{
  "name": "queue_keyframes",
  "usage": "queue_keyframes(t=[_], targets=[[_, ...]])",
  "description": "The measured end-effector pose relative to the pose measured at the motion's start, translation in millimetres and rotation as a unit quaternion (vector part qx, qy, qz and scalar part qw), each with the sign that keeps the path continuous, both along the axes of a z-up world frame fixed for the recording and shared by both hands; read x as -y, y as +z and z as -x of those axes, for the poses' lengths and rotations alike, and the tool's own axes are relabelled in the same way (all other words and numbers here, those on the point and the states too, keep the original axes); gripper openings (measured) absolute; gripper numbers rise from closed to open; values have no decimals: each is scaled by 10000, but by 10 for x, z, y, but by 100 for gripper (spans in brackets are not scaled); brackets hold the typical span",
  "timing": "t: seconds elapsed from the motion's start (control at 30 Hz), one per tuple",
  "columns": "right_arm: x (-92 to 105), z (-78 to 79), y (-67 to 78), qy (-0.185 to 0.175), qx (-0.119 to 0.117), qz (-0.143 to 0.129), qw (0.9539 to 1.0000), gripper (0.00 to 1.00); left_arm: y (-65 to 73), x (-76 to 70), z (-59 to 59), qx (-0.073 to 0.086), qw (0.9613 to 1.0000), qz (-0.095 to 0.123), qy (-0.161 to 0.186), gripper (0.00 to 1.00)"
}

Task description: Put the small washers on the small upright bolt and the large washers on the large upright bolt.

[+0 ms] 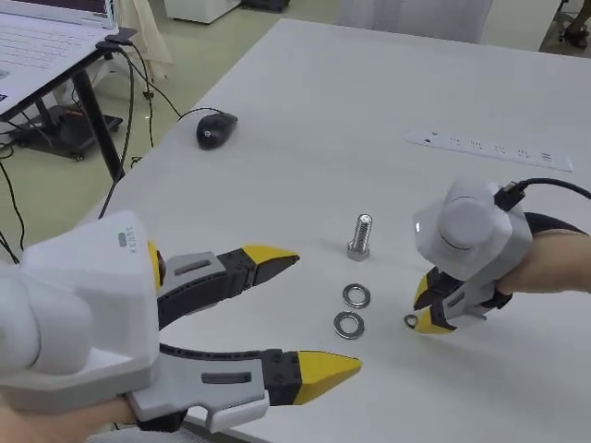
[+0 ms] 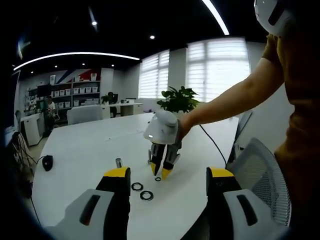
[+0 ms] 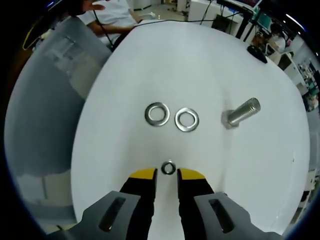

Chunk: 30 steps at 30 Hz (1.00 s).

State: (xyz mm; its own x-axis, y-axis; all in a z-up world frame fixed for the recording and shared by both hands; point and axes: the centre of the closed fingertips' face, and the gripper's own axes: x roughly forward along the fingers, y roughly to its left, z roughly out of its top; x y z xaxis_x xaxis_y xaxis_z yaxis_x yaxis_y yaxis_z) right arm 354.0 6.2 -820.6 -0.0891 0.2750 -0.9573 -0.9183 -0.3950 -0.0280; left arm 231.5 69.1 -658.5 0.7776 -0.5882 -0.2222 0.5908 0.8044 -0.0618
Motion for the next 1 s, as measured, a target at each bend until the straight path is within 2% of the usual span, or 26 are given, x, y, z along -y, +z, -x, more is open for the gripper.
queue_keyframes(t=[0.27, 0.5, 1.0], targets=[[1, -24, -83, 0, -58, 75, 10000, 18, -24, -20, -43, -30, 10000, 6, 23, 60], [4, -15, -70, -13, -114, 39, 9999, 18, -68, -10, -80, -77, 10000, 20, 30, 60], [13, 10, -64, 82, -38, 45, 9999, 16, -57, -8, -119, -49, 10000, 56, 35, 60]])
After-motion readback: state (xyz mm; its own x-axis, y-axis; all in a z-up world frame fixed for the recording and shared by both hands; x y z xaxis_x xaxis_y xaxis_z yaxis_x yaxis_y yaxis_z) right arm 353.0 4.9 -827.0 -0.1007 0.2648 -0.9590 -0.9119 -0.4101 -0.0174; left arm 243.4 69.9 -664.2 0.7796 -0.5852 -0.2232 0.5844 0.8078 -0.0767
